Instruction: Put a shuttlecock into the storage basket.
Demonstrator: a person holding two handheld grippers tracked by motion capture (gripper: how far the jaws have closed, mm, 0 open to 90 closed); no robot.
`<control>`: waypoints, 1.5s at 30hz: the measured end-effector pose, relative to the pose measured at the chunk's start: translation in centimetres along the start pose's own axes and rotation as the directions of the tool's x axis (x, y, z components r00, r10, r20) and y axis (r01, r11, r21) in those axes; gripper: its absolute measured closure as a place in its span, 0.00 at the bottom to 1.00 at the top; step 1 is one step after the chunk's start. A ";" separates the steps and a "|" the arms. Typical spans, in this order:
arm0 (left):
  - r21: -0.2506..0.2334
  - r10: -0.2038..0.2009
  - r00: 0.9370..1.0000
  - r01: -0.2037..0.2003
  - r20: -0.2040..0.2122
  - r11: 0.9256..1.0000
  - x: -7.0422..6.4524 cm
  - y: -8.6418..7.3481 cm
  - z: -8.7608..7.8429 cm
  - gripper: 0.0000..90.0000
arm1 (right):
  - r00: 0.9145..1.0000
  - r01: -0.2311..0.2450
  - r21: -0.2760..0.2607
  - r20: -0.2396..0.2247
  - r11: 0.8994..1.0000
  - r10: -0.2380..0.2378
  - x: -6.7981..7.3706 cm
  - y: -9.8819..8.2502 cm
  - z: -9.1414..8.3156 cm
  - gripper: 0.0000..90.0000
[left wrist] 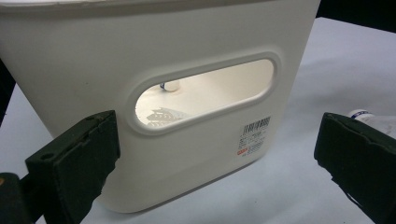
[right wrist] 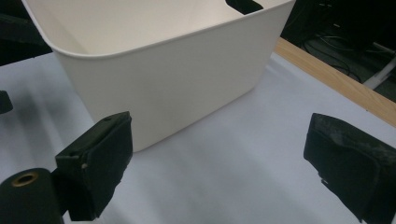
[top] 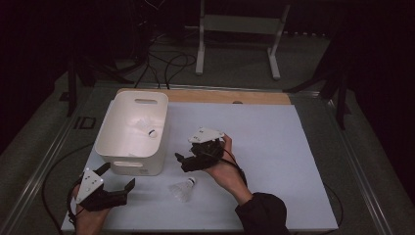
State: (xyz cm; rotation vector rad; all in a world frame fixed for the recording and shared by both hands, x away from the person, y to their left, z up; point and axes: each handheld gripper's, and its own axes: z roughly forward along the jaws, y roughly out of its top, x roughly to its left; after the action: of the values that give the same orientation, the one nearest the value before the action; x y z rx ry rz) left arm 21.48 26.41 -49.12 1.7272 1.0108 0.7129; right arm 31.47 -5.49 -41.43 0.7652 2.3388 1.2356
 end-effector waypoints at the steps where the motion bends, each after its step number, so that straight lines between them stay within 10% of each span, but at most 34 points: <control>1: 0.000 0.000 1.000 0.000 0.000 1.000 0.0 0.0 0.0 0.01 | 1.000 0.001 0.000 0.000 1.000 -0.001 0.0 0.0 0.0 0.09; 45: 0.001 0.001 1.000 -0.001 0.000 1.000 0.0 0.0 0.0 0.01 | 0.998 0.063 0.069 0.010 0.996 -0.064 1.1 -1.5 0.5 0.08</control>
State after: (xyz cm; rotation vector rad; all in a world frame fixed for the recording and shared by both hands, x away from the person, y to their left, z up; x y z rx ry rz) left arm 21.48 26.42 -49.12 1.7287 1.0107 0.7127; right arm 30.42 -5.19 -43.08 0.7127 2.3872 1.1262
